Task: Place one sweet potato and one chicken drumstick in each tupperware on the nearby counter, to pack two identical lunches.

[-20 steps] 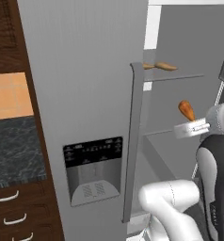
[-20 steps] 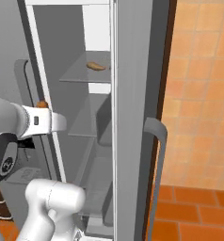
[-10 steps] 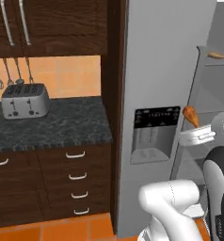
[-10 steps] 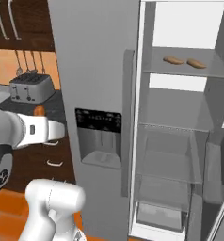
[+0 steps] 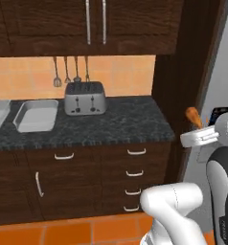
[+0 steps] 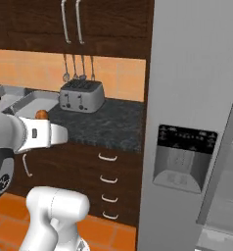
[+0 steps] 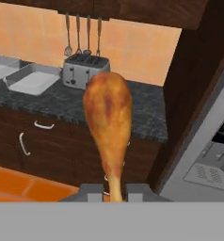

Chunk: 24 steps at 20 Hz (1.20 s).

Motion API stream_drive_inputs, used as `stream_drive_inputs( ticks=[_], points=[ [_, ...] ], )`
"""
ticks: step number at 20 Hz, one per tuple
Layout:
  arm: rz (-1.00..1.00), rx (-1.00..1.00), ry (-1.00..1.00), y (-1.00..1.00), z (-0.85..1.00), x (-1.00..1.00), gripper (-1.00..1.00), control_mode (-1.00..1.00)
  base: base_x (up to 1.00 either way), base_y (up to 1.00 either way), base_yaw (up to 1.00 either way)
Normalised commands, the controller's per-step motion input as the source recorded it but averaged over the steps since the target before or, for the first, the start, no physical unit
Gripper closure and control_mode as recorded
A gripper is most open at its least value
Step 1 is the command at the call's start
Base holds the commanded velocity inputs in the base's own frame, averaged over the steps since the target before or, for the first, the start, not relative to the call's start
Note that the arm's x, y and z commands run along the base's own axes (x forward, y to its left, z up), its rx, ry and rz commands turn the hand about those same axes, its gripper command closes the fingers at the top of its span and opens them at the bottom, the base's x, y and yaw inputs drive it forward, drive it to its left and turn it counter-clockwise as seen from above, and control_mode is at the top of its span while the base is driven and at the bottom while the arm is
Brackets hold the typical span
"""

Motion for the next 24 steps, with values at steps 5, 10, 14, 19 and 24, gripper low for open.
stream_drive_inputs(
  ticks=[5,10,14,19,24],
  points=[
    [0.0,0.0,0.0,0.0,0.0,0.0,1.0,1.0,0.76,1.0,-0.04],
    [0.0,0.0,0.0,0.0,0.0,0.0,1.0,1.0,0.51,1.0,-0.25],
    [0.0,0.0,0.0,0.0,0.0,0.0,1.0,1.0,0.03,1.0,-0.21],
    [0.0,0.0,0.0,0.0,0.0,0.0,1.0,1.0,0.21,0.99,-0.29],
    [0.0,0.0,0.0,0.0,0.0,0.0,1.0,1.0,0.4,0.96,-0.27]
  ],
)
